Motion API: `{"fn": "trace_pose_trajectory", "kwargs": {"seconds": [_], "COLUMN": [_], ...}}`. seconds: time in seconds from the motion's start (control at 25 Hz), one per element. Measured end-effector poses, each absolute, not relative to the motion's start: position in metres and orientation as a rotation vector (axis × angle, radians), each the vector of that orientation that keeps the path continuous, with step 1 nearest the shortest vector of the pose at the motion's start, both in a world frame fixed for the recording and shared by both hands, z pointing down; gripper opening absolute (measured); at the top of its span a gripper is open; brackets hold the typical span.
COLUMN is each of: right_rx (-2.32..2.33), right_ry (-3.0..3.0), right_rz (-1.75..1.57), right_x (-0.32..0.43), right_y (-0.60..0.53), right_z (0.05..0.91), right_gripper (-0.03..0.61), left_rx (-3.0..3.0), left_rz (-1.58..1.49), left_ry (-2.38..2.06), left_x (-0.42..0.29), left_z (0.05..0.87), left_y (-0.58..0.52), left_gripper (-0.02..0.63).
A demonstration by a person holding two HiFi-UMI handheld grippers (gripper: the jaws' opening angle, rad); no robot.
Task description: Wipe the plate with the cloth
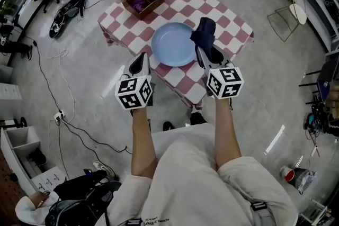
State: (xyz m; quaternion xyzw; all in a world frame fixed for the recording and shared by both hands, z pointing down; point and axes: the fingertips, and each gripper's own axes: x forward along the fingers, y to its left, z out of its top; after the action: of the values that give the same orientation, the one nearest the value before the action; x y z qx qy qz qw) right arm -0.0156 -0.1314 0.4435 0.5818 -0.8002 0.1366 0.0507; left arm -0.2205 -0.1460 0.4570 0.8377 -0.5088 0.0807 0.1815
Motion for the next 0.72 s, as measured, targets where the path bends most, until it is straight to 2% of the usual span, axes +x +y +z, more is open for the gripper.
{"fn": "trace_pose_trajectory", "kwargs": {"seconds": [0.32, 0.72], "right_rx": [1.523, 1.165], "right_ry": [-2.581, -2.619], "right_rz": [0.425, 0.404], "right_x": [-0.022, -0.011], "right_y": [-0.195, -0.220], "right_z": [0.444, 0.480], "right_gripper": [0.104, 0.104], "left_rx": [2.231, 2.023], "left_rz": [0.199, 0.187], "left_ry": [-1.633, -1.733], "left_x": [-0.227, -0.206], "left_z": [0.449, 0.486], "left_y": [-0.174, -0.172], "left_gripper": [0.009, 0.009]}}
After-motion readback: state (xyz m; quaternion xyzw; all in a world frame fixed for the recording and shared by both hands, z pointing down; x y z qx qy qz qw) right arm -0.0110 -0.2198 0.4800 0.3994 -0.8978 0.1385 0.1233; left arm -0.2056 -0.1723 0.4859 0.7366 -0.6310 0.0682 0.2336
